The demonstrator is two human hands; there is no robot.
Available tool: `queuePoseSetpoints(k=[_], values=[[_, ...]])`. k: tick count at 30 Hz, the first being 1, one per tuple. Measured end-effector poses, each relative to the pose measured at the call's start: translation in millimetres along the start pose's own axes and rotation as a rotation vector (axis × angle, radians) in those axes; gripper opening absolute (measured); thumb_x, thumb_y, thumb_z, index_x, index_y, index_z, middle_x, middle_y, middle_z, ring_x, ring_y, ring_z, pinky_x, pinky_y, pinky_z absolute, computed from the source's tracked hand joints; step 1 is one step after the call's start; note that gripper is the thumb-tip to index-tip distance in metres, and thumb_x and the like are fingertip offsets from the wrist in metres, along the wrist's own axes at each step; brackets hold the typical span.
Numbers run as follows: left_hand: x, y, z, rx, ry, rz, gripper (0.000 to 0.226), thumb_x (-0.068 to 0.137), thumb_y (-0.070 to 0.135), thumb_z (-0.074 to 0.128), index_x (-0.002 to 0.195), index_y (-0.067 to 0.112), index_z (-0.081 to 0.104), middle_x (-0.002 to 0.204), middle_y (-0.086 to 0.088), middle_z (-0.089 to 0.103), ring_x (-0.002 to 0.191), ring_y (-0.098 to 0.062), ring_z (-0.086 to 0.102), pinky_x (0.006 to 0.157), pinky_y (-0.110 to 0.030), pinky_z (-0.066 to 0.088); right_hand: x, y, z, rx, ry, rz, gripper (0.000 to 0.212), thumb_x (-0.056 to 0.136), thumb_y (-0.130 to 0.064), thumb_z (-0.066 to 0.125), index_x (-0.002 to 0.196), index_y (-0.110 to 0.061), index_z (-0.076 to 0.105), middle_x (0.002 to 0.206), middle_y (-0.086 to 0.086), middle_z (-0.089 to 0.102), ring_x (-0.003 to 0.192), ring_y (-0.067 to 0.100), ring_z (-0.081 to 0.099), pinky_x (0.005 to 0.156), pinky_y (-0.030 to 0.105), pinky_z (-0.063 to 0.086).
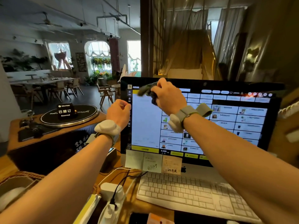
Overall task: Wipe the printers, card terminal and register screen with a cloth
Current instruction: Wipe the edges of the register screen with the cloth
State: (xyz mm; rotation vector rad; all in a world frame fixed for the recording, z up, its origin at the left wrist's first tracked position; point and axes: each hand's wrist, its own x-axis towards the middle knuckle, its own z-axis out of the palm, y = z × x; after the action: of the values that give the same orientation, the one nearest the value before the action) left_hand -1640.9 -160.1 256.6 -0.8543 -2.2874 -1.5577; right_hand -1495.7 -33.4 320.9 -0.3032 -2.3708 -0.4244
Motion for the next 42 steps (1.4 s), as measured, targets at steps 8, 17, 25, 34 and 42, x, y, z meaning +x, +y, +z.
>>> queuePoseSetpoints(k=[8,17,25,34,42], values=[[-2,17,7,0.044,-0.085,0.053,0.011,0.091,0.031,0.056,0.088,0.022,0.061,0.072,0.010,0.057,0.064,-0.007,0.052,0.056,-0.021,0.036,-18,15,-1,0.037,-0.044,0.008,0.021,0.090,-0.018,0.054,0.107,-0.007,0.059,0.108,0.017,0.048,0.085,0.036,0.053,0.060,0.033,0.038],[-11,46,32,-0.041,-0.142,0.130,0.005,0.087,0.030,0.062,0.085,0.026,0.061,0.073,0.014,0.057,0.070,-0.013,0.055,0.062,-0.023,0.039,-43,43,-14,0.053,-0.029,0.093,0.023,0.091,-0.018,0.051,0.110,-0.006,0.058,0.111,0.017,0.048,0.084,0.036,0.053,0.063,0.038,0.045],[-33,86,53,0.025,-0.312,0.414,0.059,0.078,0.023,0.076,0.132,0.028,0.052,0.112,0.000,0.053,0.083,-0.014,0.049,0.075,-0.024,0.041,-50,51,-29,0.169,0.051,0.113,0.025,0.083,-0.006,0.057,0.108,-0.006,0.053,0.106,0.017,0.053,0.080,0.038,0.054,0.058,0.041,0.043],[-44,132,80,0.235,-0.261,0.457,0.012,0.086,0.019,0.057,0.077,0.016,0.064,0.068,-0.002,0.065,0.063,-0.023,0.060,0.059,-0.036,0.051,-60,68,-37,0.108,-0.063,0.100,0.021,0.084,-0.006,0.055,0.104,-0.004,0.056,0.109,0.018,0.048,0.079,0.038,0.054,0.067,0.045,0.049],[-49,145,90,0.206,-0.227,0.608,0.009,0.082,0.014,0.060,0.084,0.010,0.067,0.075,-0.005,0.065,0.068,-0.027,0.059,0.063,-0.039,0.052,-72,86,-42,0.167,-0.060,0.158,0.020,0.081,-0.005,0.060,0.100,-0.005,0.056,0.106,0.017,0.050,0.079,0.038,0.054,0.067,0.042,0.048]])
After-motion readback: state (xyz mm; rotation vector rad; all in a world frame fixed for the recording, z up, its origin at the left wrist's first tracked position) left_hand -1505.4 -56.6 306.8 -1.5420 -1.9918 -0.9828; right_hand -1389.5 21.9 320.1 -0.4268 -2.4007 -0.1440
